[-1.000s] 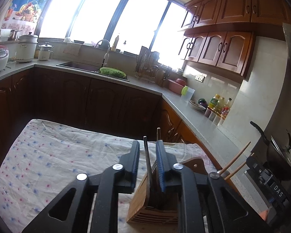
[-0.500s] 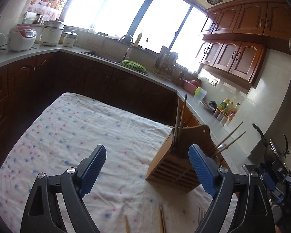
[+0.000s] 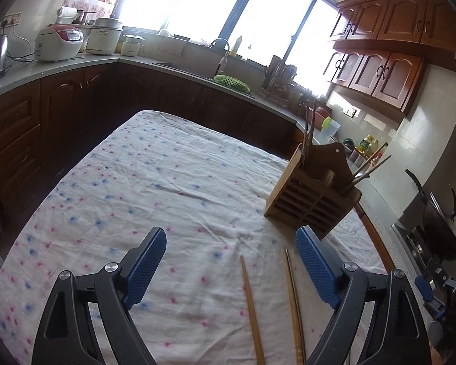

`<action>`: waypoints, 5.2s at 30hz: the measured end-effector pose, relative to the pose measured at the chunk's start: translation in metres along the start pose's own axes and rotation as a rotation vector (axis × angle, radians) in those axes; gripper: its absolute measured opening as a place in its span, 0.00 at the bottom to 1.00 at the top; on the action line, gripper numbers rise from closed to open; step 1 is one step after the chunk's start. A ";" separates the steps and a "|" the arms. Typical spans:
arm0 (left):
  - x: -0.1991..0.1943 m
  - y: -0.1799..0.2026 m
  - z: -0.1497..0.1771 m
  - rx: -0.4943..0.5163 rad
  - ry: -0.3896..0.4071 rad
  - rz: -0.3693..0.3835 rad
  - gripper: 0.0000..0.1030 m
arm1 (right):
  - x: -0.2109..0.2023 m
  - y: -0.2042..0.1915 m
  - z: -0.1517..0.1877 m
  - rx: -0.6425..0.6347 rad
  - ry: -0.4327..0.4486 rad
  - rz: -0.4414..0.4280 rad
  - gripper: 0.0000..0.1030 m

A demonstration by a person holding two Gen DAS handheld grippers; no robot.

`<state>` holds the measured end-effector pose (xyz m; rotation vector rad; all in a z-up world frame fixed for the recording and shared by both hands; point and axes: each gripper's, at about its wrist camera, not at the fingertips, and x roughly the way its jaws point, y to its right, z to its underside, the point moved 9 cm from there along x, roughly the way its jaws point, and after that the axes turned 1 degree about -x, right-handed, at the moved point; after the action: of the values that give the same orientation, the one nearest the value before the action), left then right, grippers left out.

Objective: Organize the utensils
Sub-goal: 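Move both grippers back down to the chopsticks on the cloth, then grasp a wooden chopstick with the left gripper while the right gripper grasps another, then lift the wooden chopsticks and carry them above the holder with both grippers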

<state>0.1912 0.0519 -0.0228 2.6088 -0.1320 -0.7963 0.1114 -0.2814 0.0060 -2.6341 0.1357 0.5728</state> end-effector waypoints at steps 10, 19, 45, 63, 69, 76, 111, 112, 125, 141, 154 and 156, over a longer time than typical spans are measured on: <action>-0.009 0.003 0.018 0.002 -0.057 -0.009 0.85 | -0.001 -0.006 0.036 -0.057 -0.071 0.004 0.97; -0.006 0.007 0.022 0.016 -0.088 -0.016 0.85 | 0.007 -0.009 0.049 -0.094 -0.116 0.019 0.96; 0.095 0.039 0.046 0.161 -0.360 -0.061 0.54 | 0.113 0.010 0.079 -0.123 -0.406 0.084 0.26; 0.139 0.047 0.057 0.249 -0.393 -0.060 0.35 | 0.153 0.027 0.080 -0.228 -0.470 0.201 0.21; 0.130 0.042 0.057 0.220 -0.422 -0.039 0.35 | 0.137 0.024 0.072 -0.199 -0.446 0.178 0.21; 0.122 0.043 0.060 0.243 -0.416 -0.041 0.35 | 0.127 0.029 0.092 -0.228 -0.489 0.184 0.07; 0.106 0.050 0.044 0.241 -0.372 0.050 0.04 | 0.104 0.007 0.060 -0.141 -0.402 0.070 0.07; 0.099 0.051 0.038 0.233 -0.357 0.065 0.04 | 0.098 0.003 0.055 -0.143 -0.388 0.059 0.07; -0.018 0.052 -0.036 0.153 -0.135 0.239 0.04 | 0.028 -0.052 -0.024 -0.184 -0.157 -0.064 0.06; -0.037 0.055 -0.056 0.151 -0.043 0.232 0.04 | 0.020 -0.069 -0.052 -0.203 -0.075 -0.090 0.06; -0.011 0.093 -0.123 0.185 0.095 0.264 0.04 | 0.030 -0.070 -0.095 -0.200 0.010 -0.075 0.06; -0.005 0.101 -0.141 0.180 0.134 0.267 0.04 | 0.037 -0.075 -0.120 -0.210 0.065 -0.062 0.06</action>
<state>0.2681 0.0108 0.1275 2.7223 -0.5228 -0.5364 0.2033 -0.2663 0.1188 -2.8500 0.0134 0.5045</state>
